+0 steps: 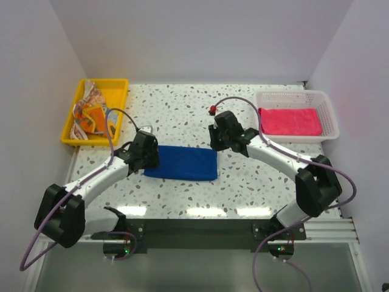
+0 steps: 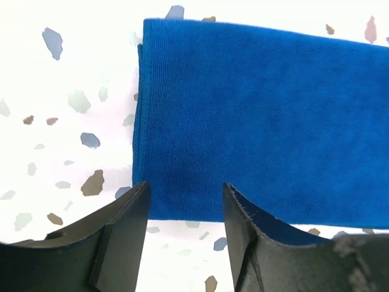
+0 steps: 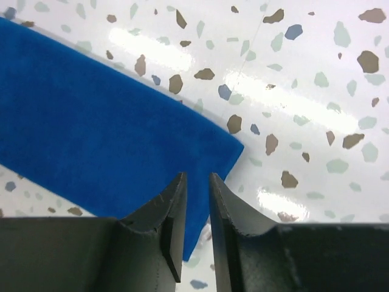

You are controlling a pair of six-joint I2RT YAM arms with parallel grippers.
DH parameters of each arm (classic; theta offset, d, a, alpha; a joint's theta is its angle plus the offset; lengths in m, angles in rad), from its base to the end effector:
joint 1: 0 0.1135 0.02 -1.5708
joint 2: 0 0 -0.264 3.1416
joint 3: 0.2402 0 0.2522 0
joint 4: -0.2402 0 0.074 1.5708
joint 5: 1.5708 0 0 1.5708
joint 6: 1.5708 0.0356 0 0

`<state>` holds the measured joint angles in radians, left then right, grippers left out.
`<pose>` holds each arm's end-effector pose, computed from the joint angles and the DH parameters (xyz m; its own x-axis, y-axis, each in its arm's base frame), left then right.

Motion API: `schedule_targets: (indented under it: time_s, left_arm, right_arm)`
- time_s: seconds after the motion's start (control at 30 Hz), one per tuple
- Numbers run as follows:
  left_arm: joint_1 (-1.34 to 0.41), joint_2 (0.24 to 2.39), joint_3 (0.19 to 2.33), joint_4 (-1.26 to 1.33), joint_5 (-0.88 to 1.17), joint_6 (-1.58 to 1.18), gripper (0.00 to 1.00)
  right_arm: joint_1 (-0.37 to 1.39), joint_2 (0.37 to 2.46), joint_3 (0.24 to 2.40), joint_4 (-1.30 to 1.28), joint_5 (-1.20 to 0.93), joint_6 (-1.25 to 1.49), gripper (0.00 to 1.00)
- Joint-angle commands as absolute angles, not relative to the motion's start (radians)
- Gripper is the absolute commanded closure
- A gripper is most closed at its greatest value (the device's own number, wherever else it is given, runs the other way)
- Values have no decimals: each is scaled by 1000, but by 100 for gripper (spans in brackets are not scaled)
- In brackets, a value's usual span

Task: Fold and stack the towels
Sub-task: Fold the towel, then neatly place the folded towel into the bin

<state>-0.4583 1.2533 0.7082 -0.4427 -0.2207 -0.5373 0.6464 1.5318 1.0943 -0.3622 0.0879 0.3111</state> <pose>0.2169 -0.0983 0.1978 -0.8088 -0.1578 -0.5665 -0.1052 0.9866 -0.1248 0.2679 0.1983 0.2494 -0.7137 -0.1565 -0.6827 -0.3494 0.9243 0.1534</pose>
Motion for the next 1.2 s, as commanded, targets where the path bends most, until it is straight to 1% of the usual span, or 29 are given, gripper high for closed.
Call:
schedule_targets:
  time_s: [0.0,0.03,0.07,0.1,0.13,0.23,0.3,0.4,0.43,0.5,0.53,0.6,0.63,0.67,0.7,0.77,0.8,0.93,1.0,1.03,1.17]
  left_arm:
    - [-460,1195,741,-479,-224,-491,43]
    - [-462,1177,735,-473,-215,-470,40]
    - [-466,1167,724,-459,-184,-456,34]
    - [-469,1161,718,-451,-169,-445,32]
    - [-474,1148,713,-445,-158,-434,31]
    - [-498,1123,692,-413,-105,-420,30]
    - [-514,1112,690,-387,-86,-401,29]
    - [-552,1115,695,-353,-54,-382,29]
    - [-580,1121,709,-344,-35,-368,28]
    - [-616,1153,735,-324,-38,-364,28]
    - [-665,1170,773,-321,-43,-357,27]
    - [-718,1240,820,-324,-89,-354,27]
    - [-771,1271,872,-328,-112,-342,27]
    - [-797,1304,902,-334,-126,-336,26]
    - [-825,1371,929,-339,-142,-328,26]
    - [-908,1446,1015,-357,-178,-287,25]
    - [-934,1522,1044,-367,-186,-275,26]
    - [-1060,1713,1227,-455,-241,-207,25]
    - [-1092,1808,1282,-486,-281,-196,27]
    - [-1112,1834,1323,-509,-291,-181,27]
    - [-1134,1914,1376,-523,-290,-164,33]
  right_arm:
    - [631,1640,1103,-319,91,278,77]
    - [629,1657,1098,-289,91,278,78]
    - [624,1693,1088,-272,89,285,79]
    - [617,1709,1080,-256,87,290,80]
    - [612,1726,1074,-227,86,291,82]
    - [589,1767,1048,-193,77,305,85]
    - [578,1761,1037,-196,63,305,85]
    - [575,1708,1032,-231,74,295,82]
    - [574,1688,1034,-248,81,290,79]
    - [560,1620,1032,-287,101,287,71]
    - [549,1599,1031,-299,100,287,68]
    - [488,1562,1031,-348,94,294,62]
    - [462,1534,1031,-366,81,307,58]
    - [410,1520,1028,-385,81,313,52]
    - [390,1508,1025,-418,80,314,42]
    - [339,1480,1016,-451,74,328,31]
    - [325,1471,1009,-475,65,337,20]
    - [244,1433,941,-480,-21,409,1]
    - [196,1408,885,-460,-89,425,1]
    - [186,1402,868,-453,-106,436,1]
    - [153,1364,812,-443,-132,434,1]
